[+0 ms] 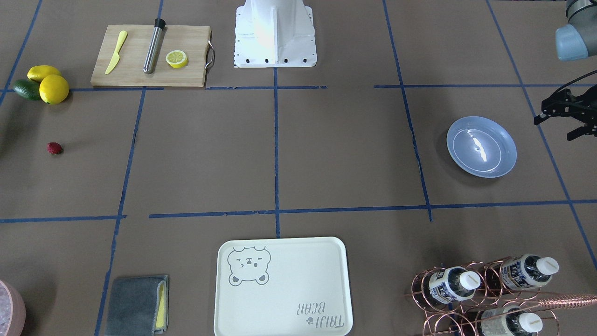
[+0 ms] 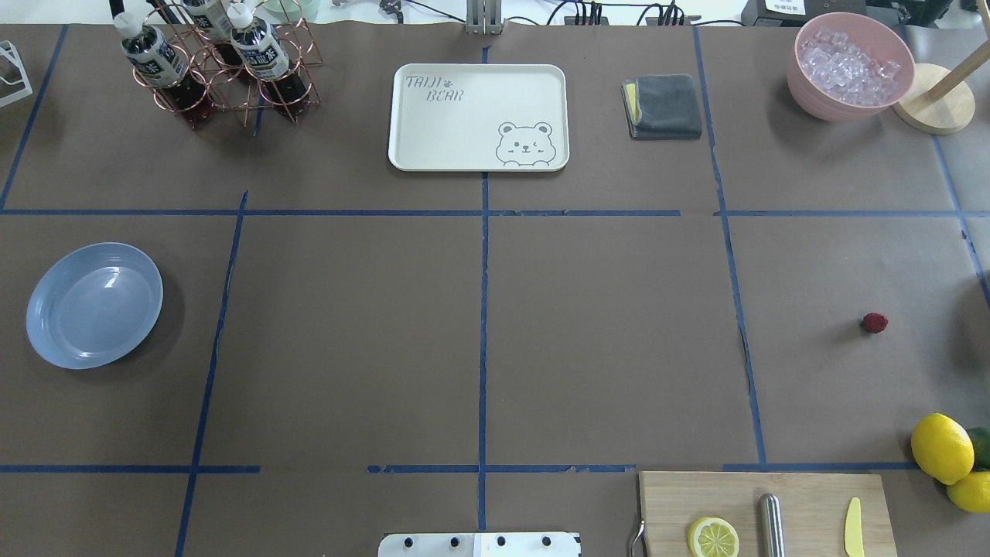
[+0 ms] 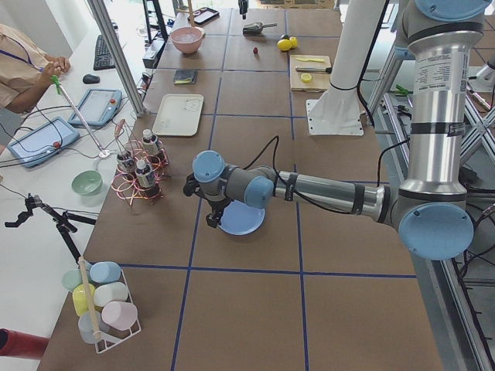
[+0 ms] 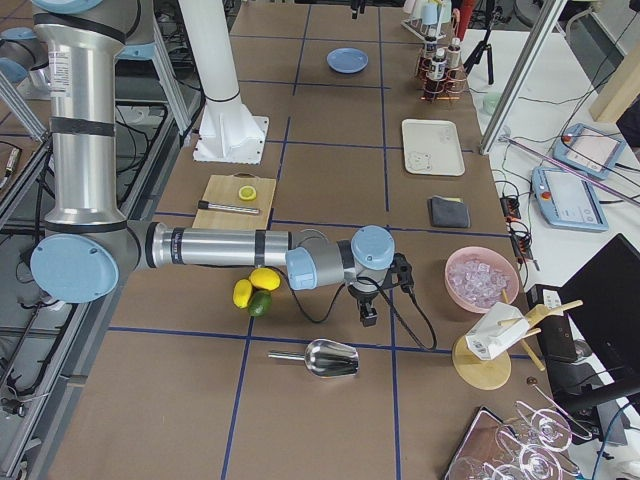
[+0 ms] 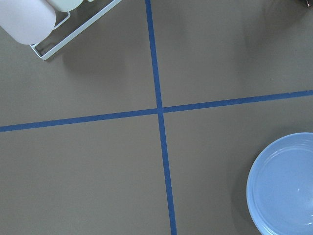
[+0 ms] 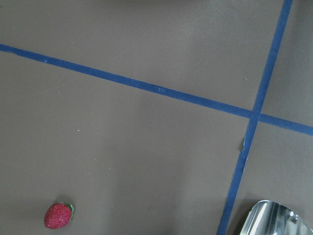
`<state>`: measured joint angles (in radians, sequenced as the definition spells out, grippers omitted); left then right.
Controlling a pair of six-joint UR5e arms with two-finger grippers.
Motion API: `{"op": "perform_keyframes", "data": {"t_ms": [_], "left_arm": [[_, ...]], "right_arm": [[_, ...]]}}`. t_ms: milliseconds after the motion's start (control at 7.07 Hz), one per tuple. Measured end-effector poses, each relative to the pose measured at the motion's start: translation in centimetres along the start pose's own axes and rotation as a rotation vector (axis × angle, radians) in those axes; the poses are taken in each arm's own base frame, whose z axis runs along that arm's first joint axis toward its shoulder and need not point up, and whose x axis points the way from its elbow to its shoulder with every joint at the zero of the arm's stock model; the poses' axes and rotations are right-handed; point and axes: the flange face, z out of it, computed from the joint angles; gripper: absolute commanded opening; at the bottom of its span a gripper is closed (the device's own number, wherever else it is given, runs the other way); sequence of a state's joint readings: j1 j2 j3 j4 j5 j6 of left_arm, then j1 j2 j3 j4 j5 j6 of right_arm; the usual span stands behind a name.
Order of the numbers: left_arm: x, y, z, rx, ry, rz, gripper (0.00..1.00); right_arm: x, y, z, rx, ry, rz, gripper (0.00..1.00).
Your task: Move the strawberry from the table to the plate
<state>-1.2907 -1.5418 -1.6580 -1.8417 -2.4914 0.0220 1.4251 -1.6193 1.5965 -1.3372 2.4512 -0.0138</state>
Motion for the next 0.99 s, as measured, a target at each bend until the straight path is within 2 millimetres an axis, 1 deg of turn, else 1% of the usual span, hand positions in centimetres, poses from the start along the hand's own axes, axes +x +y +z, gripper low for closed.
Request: {"op": "perform_keyframes", "data": {"t_ms": [141,283,424,707,990], "left_arm": [[-1.4,0.1,1.8,0.001,0.003,-0.024,1.0],[-1.7,-0.4,3.2,-0.003,0.008,-0.084,1.0],[-1.4,-0.8,4.6,-0.015,0.015,-0.127,1.0],[-1.9,-0.9,7.1,-0.034,0.024,-0.141,0.97],[-2.4,-1.2,8.7,-0.049,0.024,-0.139,0.89]], "right_arm": [[-0.1,0.1,0.1,0.001,-0.013,-0.002,1.0],[-0.2,0.1,0.1,0.001,-0.019,-0.004,1.0],[-0.2,0.1,0.1,0.001,-0.021,-0.005,1.0],[-0.1,0.1,0.1,0.001,-0.022,-0.004,1.0],[-0.1,0.1,0.2,0.0,-0.022,-0.003,1.0]]}}
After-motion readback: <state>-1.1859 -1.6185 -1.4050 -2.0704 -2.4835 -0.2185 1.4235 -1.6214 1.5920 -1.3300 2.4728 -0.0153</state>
